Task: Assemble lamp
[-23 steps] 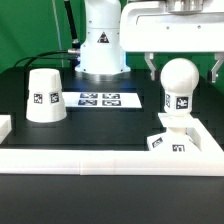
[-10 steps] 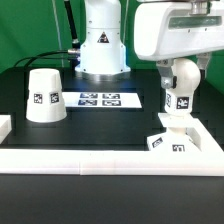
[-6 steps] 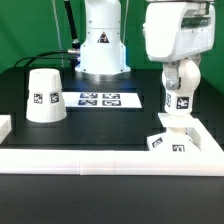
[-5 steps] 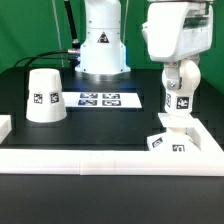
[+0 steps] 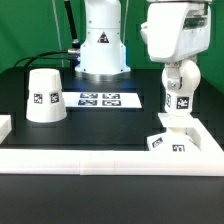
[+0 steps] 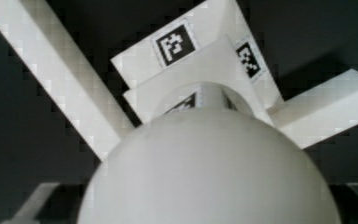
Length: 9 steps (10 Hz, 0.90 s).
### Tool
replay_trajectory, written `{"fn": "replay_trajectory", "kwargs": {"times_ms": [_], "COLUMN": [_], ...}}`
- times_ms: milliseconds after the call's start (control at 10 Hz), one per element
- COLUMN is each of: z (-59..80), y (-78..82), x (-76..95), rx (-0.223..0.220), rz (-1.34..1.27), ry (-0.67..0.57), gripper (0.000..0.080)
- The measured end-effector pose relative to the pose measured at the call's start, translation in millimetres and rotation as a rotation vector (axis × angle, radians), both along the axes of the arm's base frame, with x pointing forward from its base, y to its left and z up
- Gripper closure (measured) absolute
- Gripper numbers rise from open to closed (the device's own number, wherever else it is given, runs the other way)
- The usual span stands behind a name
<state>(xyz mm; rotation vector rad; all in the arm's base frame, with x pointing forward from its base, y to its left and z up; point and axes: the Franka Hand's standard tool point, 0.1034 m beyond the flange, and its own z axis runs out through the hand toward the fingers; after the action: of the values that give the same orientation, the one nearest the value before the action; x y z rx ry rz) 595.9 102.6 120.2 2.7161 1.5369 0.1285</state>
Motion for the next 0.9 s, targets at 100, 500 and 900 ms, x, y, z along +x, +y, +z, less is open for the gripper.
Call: {"fn": "replay_trajectory", "kwargs": {"times_ms": [100,500,900], "z": [0.0,-0.2,0.5], "y": [-0.1,0.1,0.3], "x": [0.0,1.1,2.6], "rx": [0.002,0.031,0.074], "rz": [-0.018,-0.262,-0.696], "ry": [0.000,-0.019,-0.013], "gripper": [0.0223,0.0222,0.0220]}}
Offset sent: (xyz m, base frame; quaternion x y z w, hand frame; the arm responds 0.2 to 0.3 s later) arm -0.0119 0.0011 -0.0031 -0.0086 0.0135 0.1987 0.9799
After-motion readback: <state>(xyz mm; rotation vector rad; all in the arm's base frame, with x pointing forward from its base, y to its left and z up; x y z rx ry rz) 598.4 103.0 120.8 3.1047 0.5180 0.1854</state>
